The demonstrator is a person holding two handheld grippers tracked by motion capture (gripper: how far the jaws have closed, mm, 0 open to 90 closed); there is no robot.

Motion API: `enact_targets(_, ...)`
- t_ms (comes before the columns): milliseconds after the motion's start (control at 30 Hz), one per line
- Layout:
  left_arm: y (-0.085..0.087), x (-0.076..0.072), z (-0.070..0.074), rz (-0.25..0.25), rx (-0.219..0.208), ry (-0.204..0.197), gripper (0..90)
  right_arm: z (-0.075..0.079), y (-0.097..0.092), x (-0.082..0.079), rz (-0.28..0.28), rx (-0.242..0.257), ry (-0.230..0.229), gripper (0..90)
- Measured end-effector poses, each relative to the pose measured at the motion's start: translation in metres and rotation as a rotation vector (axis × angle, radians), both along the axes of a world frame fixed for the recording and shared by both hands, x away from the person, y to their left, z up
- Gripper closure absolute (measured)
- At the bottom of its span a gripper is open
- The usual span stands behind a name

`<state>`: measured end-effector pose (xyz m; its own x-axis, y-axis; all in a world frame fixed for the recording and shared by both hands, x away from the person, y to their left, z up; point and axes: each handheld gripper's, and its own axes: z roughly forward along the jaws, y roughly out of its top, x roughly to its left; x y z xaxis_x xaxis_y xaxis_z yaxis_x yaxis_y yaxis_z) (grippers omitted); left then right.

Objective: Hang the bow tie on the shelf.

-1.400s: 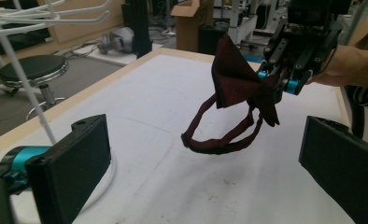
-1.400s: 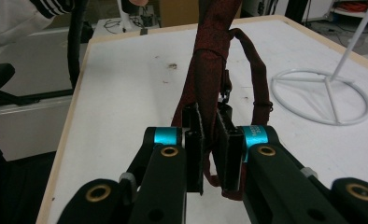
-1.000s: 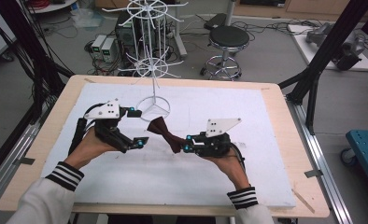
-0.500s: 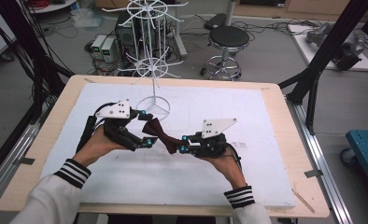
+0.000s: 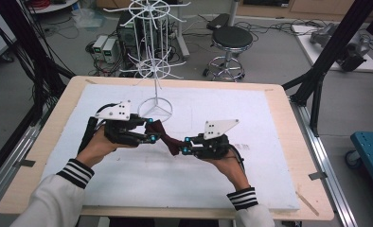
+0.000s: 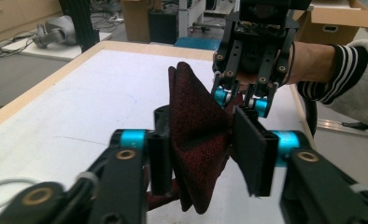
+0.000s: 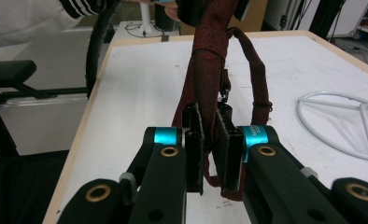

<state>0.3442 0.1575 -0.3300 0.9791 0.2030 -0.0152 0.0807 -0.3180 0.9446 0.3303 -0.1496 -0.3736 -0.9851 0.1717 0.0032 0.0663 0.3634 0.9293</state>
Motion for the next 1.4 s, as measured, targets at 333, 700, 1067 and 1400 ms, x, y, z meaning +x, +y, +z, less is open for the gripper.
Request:
enact_targets(333, 0.001, -0.005, 0.003, 0.027, 0.033, 0.062, 84.1, -0.002, 0.003, 0.002, -0.015, -0.025, 0.011, 84.1)
enact_targets(700, 0.006, -0.007, 0.007, 0.058, 0.023, 0.032, 84.1, -0.001, 0.001, 0.0, -0.236, 0.034, -0.016, 9.7)
enact_targets(1067, 0.015, -0.007, 0.012, 0.106, -0.013, 0.025, 84.1, 0.008, -0.015, -0.006, -0.328, 0.106, -0.047, 0.5)
enact_targets(1400, 0.023, -0.003, 0.021, 0.197, -0.058, 0.037, 84.0, 0.005, -0.042, -0.018, -0.419, 0.157, -0.064, 0.6)
